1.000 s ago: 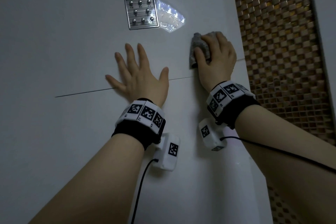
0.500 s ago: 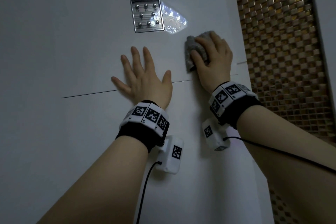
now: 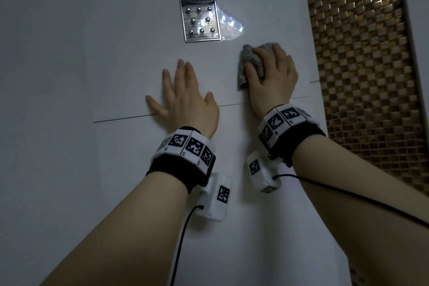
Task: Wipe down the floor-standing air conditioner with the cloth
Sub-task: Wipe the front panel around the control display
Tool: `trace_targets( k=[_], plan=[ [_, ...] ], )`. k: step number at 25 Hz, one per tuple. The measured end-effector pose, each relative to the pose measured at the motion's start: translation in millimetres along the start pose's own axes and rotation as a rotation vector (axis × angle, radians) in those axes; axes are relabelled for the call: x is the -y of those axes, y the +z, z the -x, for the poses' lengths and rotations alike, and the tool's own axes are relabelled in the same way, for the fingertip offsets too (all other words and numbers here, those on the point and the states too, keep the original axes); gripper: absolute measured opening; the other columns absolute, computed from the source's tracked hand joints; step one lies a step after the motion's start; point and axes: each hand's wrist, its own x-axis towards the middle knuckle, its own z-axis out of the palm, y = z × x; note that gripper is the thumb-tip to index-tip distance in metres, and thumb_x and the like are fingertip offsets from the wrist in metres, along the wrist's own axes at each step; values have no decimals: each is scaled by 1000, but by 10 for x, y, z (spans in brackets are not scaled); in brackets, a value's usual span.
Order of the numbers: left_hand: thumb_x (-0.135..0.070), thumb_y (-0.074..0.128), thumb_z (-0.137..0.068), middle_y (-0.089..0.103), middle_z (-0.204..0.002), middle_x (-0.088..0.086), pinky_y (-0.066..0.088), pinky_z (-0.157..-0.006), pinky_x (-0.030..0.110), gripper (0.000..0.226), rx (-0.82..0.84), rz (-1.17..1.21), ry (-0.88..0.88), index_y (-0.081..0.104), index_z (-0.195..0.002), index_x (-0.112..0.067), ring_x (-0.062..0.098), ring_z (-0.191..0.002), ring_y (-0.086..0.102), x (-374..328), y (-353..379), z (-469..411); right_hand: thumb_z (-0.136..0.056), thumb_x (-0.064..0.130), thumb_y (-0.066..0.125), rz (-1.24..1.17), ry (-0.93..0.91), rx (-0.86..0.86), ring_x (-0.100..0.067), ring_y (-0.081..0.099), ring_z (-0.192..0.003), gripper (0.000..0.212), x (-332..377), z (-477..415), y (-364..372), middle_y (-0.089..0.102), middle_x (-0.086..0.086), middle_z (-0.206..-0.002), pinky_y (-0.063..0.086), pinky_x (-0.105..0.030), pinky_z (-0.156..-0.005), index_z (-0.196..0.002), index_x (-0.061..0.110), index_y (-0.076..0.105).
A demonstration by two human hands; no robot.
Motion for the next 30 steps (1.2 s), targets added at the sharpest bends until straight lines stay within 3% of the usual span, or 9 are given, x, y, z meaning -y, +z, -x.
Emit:
trace_targets(
  k=[3,7,12,16,21,25,30],
  plan=[
    [-47,31,-96,-18,-157,-12,-13,-109,58,69,-23,-50,-56,-7,-151,-30,19,-144,-19,182,-32,-51,-93,43,47,4,-8,28,-27,14,-141,42,145,79,68,23,4,-154,10,-48,-114,-134,35,45],
    [-47,25,-97,-22,-156,-14,-14,-109,57,66,-1,-52,-38,-11,-150,-31,19,-144,-22,197,-9,-38,-92,41,51,-17,-247,117,-27,13,-142,40,187,160,97,26,4,-152,11,-49,-114,-132,36,48],
    [-39,28,-99,-20,-156,-15,-14,-109,57,63,10,-14,-22,-8,-150,-32,18,-144,-21,231,-59,-40,-93,44,48,-10,-12,12,-27,14,-142,41,288,75,140,24,4,-153,10,-47,-114,-133,36,46],
    [-34,31,-99,-18,-156,-17,-12,-110,56,63,41,3,-8,-5,-151,-33,18,-144,-19,240,-113,-36,-93,41,50,-21,-230,107,-27,13,-142,40,389,192,223,26,5,-153,8,-46,-115,-132,36,48],
    [-37,34,-97,-10,-158,-17,-13,-111,53,62,16,48,-58,3,-151,-33,18,-145,-14,398,-203,-140,-93,43,48,-49,43,10,-26,11,-143,40,513,140,243,23,6,-154,6,-48,-115,-133,38,45],
    [-41,31,-99,-17,-157,-17,-17,-109,53,62,8,25,-51,-3,-151,-34,19,-144,-21,551,-174,-140,-92,37,51,-24,-212,107,-27,12,-143,40,559,271,327,25,4,-153,7,-46,-115,-133,36,47],
    [-41,31,-99,-17,-156,-18,-16,-110,52,62,5,16,-20,-4,-150,-35,19,-144,-19,585,-159,-141,-94,39,47,7,1,-14,-27,15,-142,40,582,152,311,24,5,-154,9,-46,-115,-134,36,46]
  ],
)
